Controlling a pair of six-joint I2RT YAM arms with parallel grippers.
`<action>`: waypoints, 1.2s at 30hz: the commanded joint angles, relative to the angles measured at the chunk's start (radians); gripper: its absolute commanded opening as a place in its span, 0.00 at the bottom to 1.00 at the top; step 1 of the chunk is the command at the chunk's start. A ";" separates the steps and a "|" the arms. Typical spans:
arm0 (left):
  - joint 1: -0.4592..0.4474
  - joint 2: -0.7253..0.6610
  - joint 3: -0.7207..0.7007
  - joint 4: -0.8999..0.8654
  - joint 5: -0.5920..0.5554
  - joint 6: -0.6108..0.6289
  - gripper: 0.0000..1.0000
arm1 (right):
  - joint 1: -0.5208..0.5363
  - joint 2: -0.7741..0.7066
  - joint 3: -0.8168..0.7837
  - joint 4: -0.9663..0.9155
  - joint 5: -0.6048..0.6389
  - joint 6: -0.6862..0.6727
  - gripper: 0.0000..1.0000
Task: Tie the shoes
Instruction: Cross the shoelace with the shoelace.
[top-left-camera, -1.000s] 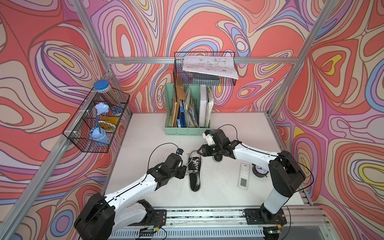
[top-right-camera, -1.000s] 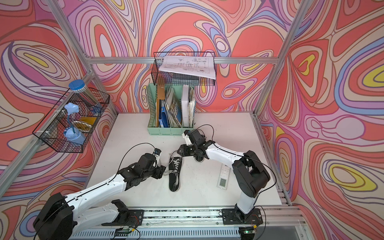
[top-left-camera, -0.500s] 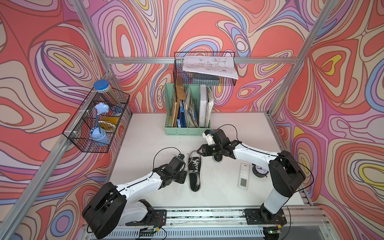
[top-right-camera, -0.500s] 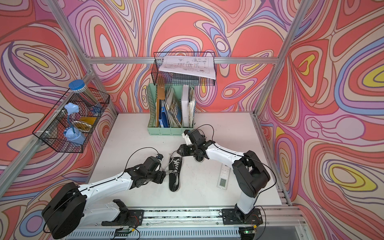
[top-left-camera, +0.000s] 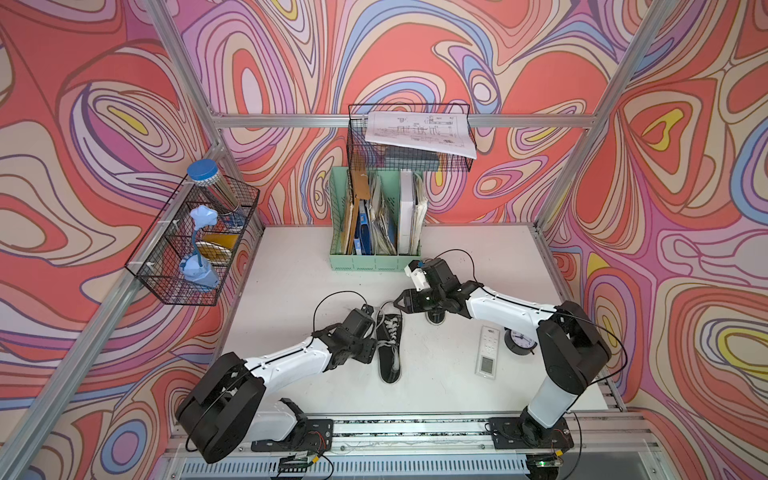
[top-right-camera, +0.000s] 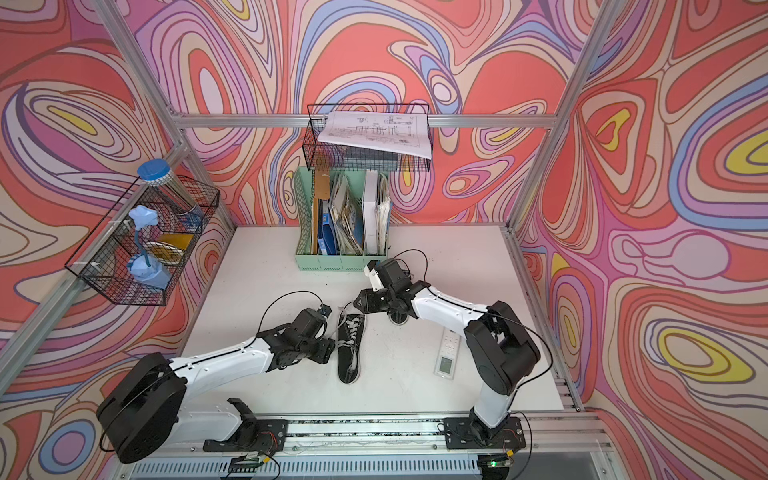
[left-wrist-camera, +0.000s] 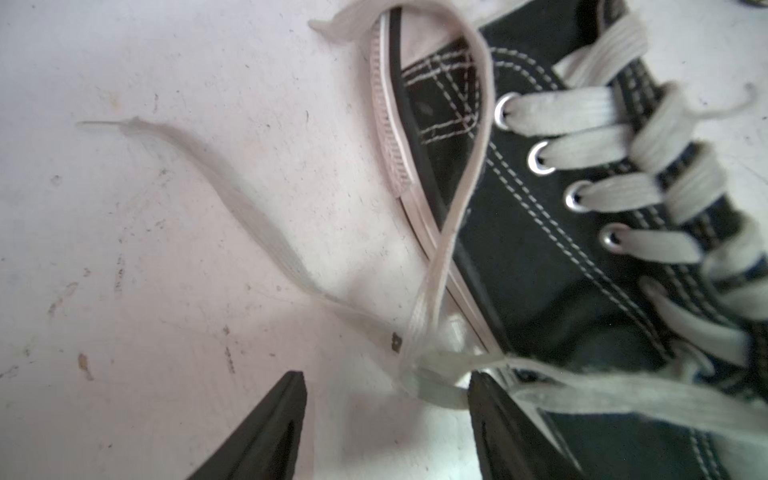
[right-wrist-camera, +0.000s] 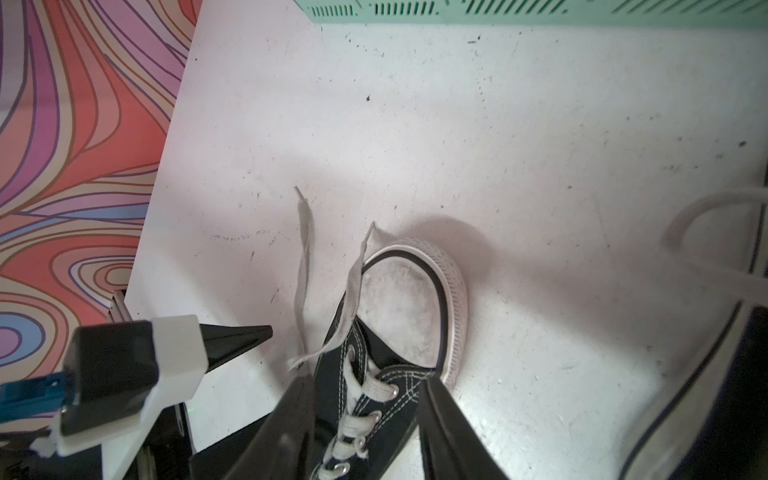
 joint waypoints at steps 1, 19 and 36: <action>-0.004 0.018 0.028 0.020 -0.009 0.031 0.68 | -0.005 0.016 -0.009 0.015 -0.012 0.000 0.43; -0.038 0.139 0.108 0.068 0.002 0.145 0.57 | -0.005 0.026 -0.009 0.014 -0.025 0.002 0.43; -0.038 0.214 0.160 0.055 0.041 0.180 0.12 | -0.005 -0.012 -0.027 0.004 0.014 -0.013 0.43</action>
